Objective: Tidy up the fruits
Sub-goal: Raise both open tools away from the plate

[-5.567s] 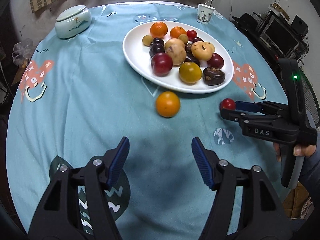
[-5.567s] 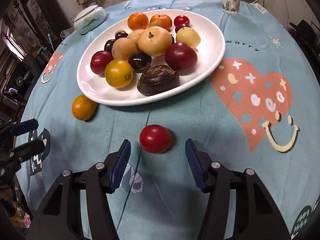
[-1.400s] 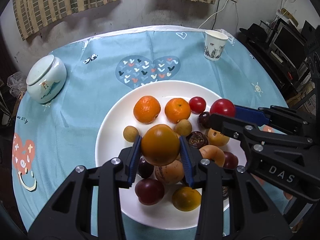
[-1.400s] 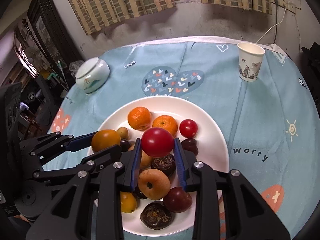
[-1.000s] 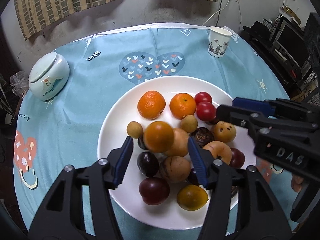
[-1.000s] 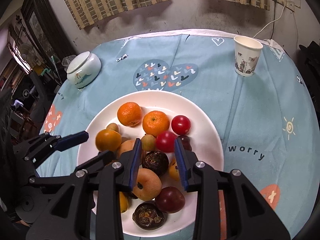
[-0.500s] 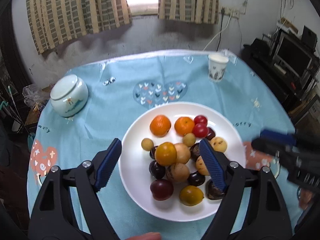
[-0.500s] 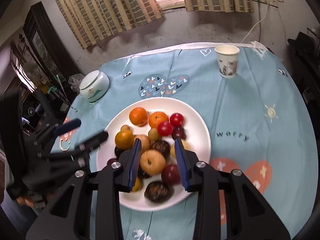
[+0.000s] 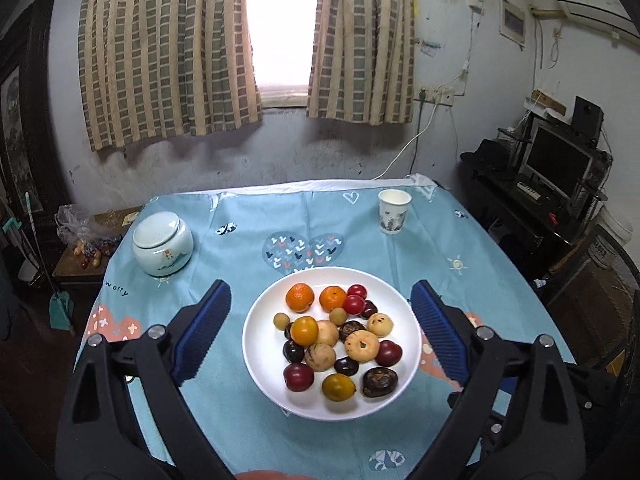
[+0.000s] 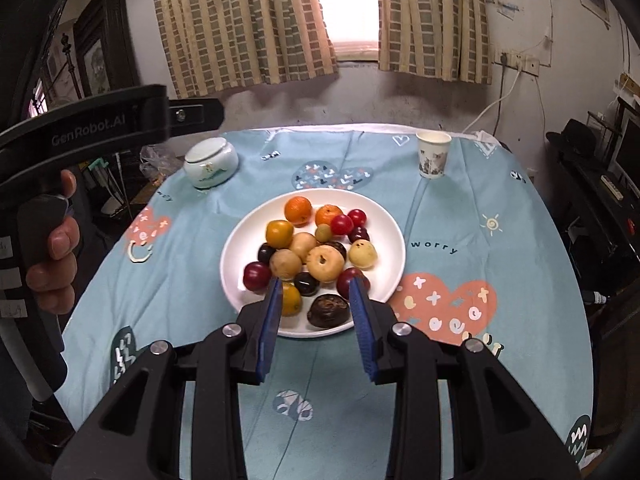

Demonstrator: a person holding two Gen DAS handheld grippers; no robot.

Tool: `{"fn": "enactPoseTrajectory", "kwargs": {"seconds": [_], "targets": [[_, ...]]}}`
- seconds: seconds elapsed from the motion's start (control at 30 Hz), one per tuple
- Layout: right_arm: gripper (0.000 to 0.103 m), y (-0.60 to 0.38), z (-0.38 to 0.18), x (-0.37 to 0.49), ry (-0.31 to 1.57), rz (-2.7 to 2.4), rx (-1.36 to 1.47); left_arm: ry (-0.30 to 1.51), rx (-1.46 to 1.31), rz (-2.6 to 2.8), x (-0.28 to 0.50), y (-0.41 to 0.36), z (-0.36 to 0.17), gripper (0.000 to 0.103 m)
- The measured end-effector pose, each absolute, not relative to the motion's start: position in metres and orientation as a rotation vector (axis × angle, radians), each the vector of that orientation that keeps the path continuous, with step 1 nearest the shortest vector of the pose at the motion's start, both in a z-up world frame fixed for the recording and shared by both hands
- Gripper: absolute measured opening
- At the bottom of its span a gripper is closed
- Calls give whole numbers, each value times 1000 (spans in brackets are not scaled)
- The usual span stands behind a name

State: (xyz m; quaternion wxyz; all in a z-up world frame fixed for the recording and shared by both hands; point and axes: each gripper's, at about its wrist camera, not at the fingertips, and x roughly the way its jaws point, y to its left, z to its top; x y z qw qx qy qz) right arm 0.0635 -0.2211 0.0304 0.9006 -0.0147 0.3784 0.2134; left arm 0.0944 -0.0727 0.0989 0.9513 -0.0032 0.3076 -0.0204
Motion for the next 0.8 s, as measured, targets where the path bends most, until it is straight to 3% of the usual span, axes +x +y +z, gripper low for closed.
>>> {"fn": "enactPoseTrajectory", "kwargs": {"seconds": [0.17,0.8], "targets": [[36,-218,40,49,761,450,-26,601,-18,9,76,-69,110,98],[36,-201,43,31,761,481,-45,637,-53,62,51,-51,111,99]]}}
